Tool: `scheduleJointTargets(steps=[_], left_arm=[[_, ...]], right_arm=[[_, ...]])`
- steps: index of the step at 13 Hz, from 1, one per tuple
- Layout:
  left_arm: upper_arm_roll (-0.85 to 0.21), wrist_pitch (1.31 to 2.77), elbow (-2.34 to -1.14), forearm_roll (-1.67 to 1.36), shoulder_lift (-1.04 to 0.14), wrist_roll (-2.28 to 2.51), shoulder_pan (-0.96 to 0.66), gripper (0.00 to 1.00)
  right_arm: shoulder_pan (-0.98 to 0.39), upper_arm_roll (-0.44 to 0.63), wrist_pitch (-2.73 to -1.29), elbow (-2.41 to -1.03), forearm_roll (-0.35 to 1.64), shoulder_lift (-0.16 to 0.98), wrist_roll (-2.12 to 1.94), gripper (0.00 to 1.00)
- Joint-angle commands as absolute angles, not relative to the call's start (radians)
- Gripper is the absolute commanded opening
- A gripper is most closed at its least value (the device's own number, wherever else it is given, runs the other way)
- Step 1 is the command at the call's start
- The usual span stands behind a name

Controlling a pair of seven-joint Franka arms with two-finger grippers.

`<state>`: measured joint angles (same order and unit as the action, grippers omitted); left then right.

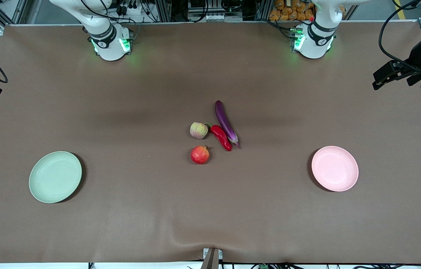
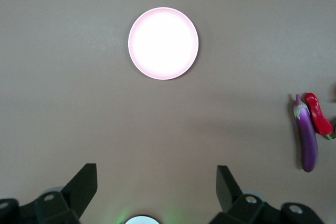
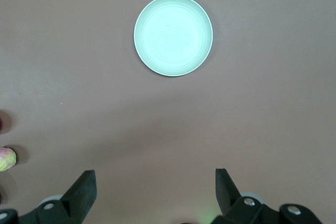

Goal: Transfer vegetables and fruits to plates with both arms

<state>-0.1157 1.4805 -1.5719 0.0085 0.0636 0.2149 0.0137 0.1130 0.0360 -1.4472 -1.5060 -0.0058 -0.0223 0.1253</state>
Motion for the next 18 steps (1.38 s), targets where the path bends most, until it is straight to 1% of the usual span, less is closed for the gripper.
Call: scheduleJointTargets(steps=[1, 6, 13, 18], left_arm=[[-0.118, 1.444, -1.556, -0.009, 0.074, 0.203, 0.018, 1.0], [-0.12, 1.421, -1.526, -0.006, 0.046, 0.203, 0.009, 1.0], [-0.127, 1.417, -1.562, -0.011, 0.055, 0.201, 0.015, 1.0], [-0.126, 1.419, -1.563, -0.011, 0.055, 0.202, 0.015, 1.0]], right_arm=[[0.141, 0.031, -1.437, -1.499, 0.015, -0.023, 0.12, 1.0], [0.143, 0.031, -1.436, -1.497, 0.069, -0.021, 0.118, 1.0], [0.13, 0.028, -1.445, -1.493, 0.071, -0.014, 0.12, 1.0], [0.133, 0.028, -1.443, -1.493, 0.071, -0.012, 0.12, 1.0]])
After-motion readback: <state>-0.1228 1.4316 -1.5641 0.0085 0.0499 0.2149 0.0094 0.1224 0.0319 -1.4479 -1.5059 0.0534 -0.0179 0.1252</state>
